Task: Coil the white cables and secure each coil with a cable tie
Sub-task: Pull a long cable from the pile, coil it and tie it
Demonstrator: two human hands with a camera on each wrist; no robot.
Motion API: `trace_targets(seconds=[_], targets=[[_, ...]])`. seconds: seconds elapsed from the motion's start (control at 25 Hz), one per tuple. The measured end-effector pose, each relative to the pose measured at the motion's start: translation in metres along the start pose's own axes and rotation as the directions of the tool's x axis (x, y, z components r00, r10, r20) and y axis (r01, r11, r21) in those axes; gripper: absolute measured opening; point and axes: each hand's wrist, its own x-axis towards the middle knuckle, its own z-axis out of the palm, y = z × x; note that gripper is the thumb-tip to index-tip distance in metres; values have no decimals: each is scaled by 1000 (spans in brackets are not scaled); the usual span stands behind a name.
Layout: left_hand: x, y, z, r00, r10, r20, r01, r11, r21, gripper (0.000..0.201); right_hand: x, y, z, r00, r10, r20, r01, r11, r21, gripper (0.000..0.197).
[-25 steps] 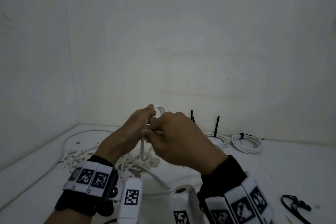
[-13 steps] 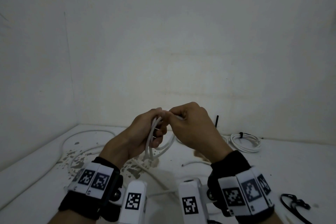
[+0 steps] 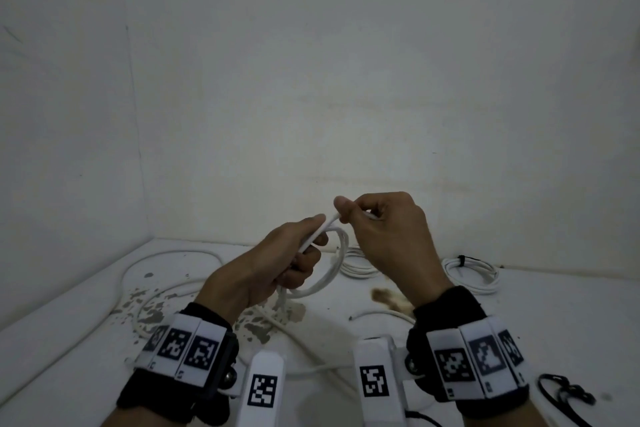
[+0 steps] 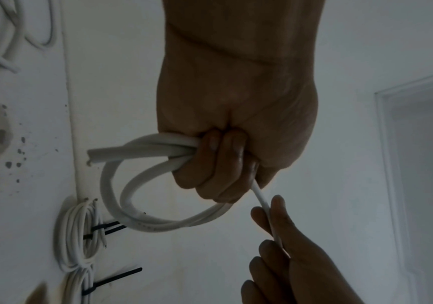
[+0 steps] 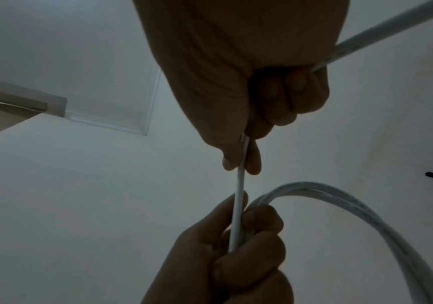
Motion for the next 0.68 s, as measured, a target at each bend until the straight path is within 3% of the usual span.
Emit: trace_targets(seconds=[0.16,0.24,0.36,0.44,0.56,0.68], targets=[[-4,-1,-4,997,33,68,-39,995,93,47,1,5,-8,1000,6,6,-6,999,43,36],[-5,-2,-10,996,81,46,-86,989,120,48,2,10,-18,991,8,130,-23,994,110,30],[-5,-4,-19,993,116,10,-116,992,55,51,5,19,-39,937,-44,347,-20,984,178,7],[-4,-6,-21,993,121,3,-120,992,-37,50,6,29,-48,930,-64,363,20,992,122,10],[-3,-6,-25,990,139,31,-129,968,-213,46,7,47,-46,956,-8,292,39,994,-99,20],[-3,-3,-30,988,148,36,-126,924,-361,45,10,69,-39,952,208,227,-149,956,-252,47]])
